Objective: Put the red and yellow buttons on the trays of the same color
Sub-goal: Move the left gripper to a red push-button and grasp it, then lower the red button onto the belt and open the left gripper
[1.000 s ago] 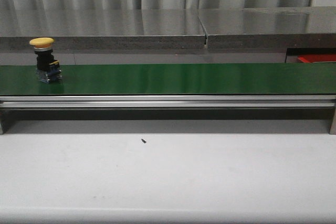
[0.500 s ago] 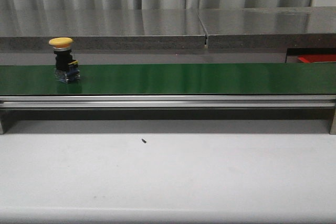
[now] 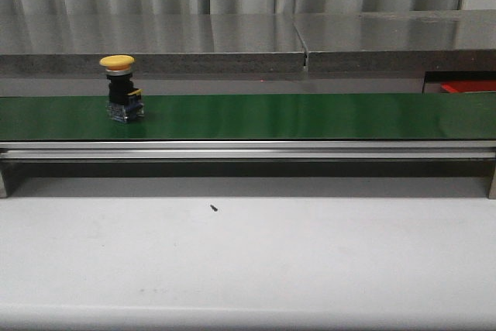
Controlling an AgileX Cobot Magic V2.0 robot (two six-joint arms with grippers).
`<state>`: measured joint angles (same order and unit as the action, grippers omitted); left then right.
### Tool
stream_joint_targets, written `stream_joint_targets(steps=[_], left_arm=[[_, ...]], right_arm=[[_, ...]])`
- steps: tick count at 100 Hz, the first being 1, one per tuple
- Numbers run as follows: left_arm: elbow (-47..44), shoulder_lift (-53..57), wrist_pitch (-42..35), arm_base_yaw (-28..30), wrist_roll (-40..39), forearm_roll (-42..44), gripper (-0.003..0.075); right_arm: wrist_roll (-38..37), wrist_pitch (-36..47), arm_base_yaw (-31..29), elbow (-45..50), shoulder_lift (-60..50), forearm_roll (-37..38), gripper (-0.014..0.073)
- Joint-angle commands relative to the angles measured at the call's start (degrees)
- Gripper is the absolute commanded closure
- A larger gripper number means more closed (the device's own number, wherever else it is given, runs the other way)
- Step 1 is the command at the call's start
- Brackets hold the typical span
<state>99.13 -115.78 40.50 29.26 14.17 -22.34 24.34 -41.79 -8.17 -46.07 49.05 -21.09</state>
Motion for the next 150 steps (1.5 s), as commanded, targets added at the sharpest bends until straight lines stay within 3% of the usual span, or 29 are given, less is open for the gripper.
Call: stream_joint_targets(steps=[1,21,77,98,136,150], left_arm=[[2.0,6.9,0.2,-1.6,-0.1,-3.0,0.0739],[0.3,12.8,5.4,-6.9,-0.1,-3.0,0.0739],[-17.3,17.8,-6.7,-20.1,3.1,-2.6,0.0739],[-19.2,17.8,-10.1,-21.0,3.1,-2.6,0.0739],[-19.6,14.8,-9.0,-21.0,3.1,-1.6,0.0734],[-19.6,13.8,-8.3,-21.0,3.1,-1.6,0.0648]], right_arm=[[0.4,2.9,0.1,-1.3,-0.2,-1.0,0.0711],[0.4,2.9,0.1,-1.3,-0.2,-1.0,0.0711],[0.4,2.9,0.1,-1.3,-0.2,-1.0,0.0711],[0.4,2.9,0.1,-1.3,-0.2,-1.0,0.0711],[0.4,2.9,0.1,-1.3,-0.2,-1.0,0.0711],[0.4,2.9,0.1,-1.3,-0.2,-1.0,0.0711]])
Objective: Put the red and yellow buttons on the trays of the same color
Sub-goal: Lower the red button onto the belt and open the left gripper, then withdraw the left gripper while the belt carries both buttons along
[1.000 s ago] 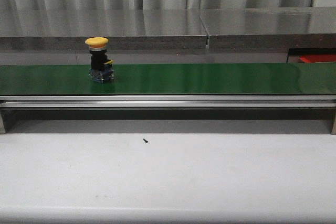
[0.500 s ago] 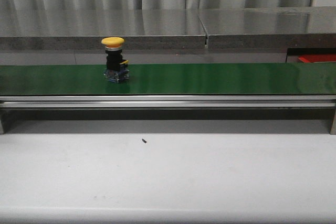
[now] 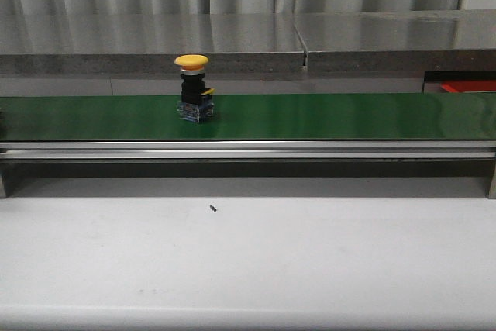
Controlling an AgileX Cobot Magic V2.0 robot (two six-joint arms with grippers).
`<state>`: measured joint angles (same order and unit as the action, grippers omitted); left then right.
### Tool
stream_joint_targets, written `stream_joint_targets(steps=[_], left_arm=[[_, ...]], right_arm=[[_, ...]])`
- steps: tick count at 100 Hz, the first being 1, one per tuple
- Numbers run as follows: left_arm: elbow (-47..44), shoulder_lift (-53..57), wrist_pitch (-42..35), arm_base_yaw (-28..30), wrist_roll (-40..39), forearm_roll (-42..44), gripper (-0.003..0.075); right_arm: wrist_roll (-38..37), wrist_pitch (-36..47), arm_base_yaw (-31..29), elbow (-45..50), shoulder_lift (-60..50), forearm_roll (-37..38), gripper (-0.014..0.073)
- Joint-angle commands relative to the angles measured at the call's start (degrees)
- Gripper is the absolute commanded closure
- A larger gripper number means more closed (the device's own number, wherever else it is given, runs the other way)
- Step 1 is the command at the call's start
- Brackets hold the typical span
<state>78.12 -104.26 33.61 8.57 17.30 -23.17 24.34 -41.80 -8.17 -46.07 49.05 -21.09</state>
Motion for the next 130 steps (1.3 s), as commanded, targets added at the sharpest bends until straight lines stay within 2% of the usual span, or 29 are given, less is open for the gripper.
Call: stream_joint_targets(steps=[1,5,12,19,20,26,32,60,71,100,130], left_arm=[[1.4,2.2,-1.4,-0.3,0.0,-0.8,0.0629],[1.4,2.2,-1.2,-0.3,0.0,-0.8,0.0575],[1.5,2.6,-1.0,-0.3,0.1,-0.8,0.0427],[1.5,3.3,-1.0,-0.6,0.2,-0.9,0.0251],[1.5,3.6,-1.0,-0.6,0.2,-0.9,0.0201],[1.5,4.6,-1.3,-0.9,0.2,-1.2,0.009],[1.5,5.8,-1.6,-1.0,0.2,-1.2,0.0023],[1.2,15.3,-2.7,-4.0,1.7,-1.2,0.007],[-1.5,21.0,-4.5,-5.7,2.2,-1.2,0.0071],[-19.8,40.9,-12.8,-8.5,2.5,-1.4,0.0071],[-37.6,63.0,-13.4,-8.6,2.5,-1.9,0.0075]], right_arm=[[0.4,2.9,0.1,-1.3,-0.2,-1.0,0.0711],[0.4,2.9,0.1,-1.3,-0.2,-1.0,0.0711],[0.4,2.9,0.1,-1.3,-0.2,-1.0,0.0711],[0.4,2.9,0.1,-1.3,-0.2,-1.0,0.0711],[0.4,2.9,0.1,-1.3,-0.2,-1.0,0.0711],[0.4,2.9,0.1,-1.3,-0.2,-1.0,0.0711],[0.4,2.9,0.1,-1.3,-0.2,-1.0,0.0711],[0.4,2.9,0.1,-1.3,-0.2,-1.0,0.0711],[0.4,2.9,0.1,-1.3,-0.2,-1.0,0.0711],[0.4,2.9,0.1,-1.3,-0.2,-1.0,0.0711],[0.4,2.9,0.1,-1.3,-0.2,-1.0,0.0711]])
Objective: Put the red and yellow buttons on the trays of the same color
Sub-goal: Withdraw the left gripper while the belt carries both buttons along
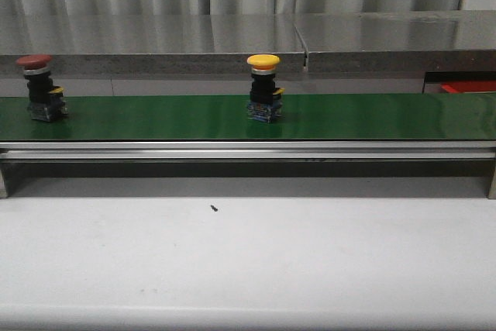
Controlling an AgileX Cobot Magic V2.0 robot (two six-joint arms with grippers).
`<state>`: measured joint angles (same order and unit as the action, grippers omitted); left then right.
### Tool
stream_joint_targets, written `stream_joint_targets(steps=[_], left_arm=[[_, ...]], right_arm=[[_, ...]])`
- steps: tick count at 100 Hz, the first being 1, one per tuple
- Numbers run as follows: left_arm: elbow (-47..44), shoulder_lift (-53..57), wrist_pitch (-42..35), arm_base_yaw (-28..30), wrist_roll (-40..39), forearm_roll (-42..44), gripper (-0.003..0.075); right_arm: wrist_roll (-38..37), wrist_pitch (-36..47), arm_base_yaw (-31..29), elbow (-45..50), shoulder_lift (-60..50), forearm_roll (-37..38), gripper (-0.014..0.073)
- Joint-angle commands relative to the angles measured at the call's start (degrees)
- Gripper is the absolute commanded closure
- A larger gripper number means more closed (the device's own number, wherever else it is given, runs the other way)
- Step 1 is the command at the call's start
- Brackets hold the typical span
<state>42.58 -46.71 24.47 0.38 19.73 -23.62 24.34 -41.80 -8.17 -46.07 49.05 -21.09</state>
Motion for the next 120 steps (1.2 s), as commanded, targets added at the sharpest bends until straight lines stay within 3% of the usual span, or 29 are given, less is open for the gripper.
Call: stream_joint_targets(steps=[1,8,17,42,94,104,120], left_arm=[[-2.7,6.4,-4.3,-0.4,0.1,-1.4,0.0077],[-5.6,10.8,-4.3,-0.4,0.1,-1.6,0.0114],[-8.6,15.2,-4.1,-0.4,0.1,-1.6,0.0216],[-12.2,22.0,-3.9,-0.4,0.1,-1.9,0.0743],[-12.2,22.0,-3.9,-0.4,0.1,-1.9,0.0739],[-12.2,22.0,-3.9,-0.4,0.1,-1.9,0.0739],[-12.2,22.0,-3.9,-0.4,0.1,-1.9,0.0739]], right_arm=[[0.4,2.9,0.1,-1.3,-0.2,-1.0,0.0711],[0.4,2.9,0.1,-1.3,-0.2,-1.0,0.0711],[0.4,2.9,0.1,-1.3,-0.2,-1.0,0.0711],[0.4,2.9,0.1,-1.3,-0.2,-1.0,0.0711],[0.4,0.4,0.1,-1.3,0.1,-1.3,0.0688],[0.4,-0.6,0.1,-1.3,0.1,-1.6,0.055],[0.4,-1.1,0.1,-1.3,0.1,-2.3,0.0103]])
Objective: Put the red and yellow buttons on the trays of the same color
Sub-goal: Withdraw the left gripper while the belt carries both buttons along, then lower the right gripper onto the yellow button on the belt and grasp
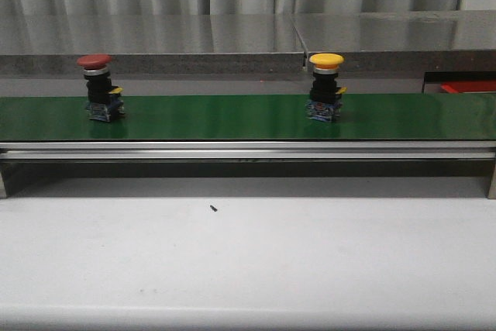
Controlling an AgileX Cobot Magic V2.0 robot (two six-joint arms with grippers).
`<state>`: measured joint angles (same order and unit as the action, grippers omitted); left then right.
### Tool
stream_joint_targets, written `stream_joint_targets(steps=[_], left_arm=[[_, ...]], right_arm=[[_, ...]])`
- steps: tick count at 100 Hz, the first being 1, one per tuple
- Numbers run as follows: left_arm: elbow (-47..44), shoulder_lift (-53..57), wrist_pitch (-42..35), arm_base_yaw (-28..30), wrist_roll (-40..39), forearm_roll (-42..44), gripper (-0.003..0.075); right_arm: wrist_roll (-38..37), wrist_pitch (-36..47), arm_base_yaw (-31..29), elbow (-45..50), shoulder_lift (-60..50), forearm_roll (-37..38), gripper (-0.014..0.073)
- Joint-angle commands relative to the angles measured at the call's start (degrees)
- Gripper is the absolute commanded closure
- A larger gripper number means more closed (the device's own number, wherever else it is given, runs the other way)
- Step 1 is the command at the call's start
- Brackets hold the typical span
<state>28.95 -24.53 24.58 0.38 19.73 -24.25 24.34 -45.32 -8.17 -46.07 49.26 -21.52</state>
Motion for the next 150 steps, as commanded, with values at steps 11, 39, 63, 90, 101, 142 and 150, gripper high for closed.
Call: stream_joint_targets(steps=[11,39,63,90,101,142,150], left_arm=[[1.4,-0.2,-4.0,-0.4,0.1,-1.3,0.0739],[1.4,-0.2,-4.0,-0.4,0.1,-1.3,0.0739],[1.4,-0.2,-4.0,-0.4,0.1,-1.3,0.0739],[1.4,-0.2,-4.0,-0.4,0.1,-1.3,0.0739],[1.4,-0.2,-4.0,-0.4,0.1,-1.3,0.0739],[1.4,-0.2,-4.0,-0.4,0.1,-1.3,0.0739],[1.4,-0.2,-4.0,-0.4,0.1,-1.3,0.0739]], right_arm=[[0.4,2.7,0.1,-1.4,0.0,-2.2,-0.0003],[0.5,1.2,0.1,-8.5,10.8,-2.7,0.0007],[2.6,0.6,5.0,-18.3,25.1,-2.7,0.0007],[3.2,1.2,10.3,-28.1,38.6,1.1,0.0007],[3.2,1.2,11.3,-31.7,42.7,2.0,0.0007],[3.2,3.9,11.4,-40.3,52.4,2.2,0.0015],[3.2,4.4,11.4,-40.3,53.1,2.4,0.0083]])
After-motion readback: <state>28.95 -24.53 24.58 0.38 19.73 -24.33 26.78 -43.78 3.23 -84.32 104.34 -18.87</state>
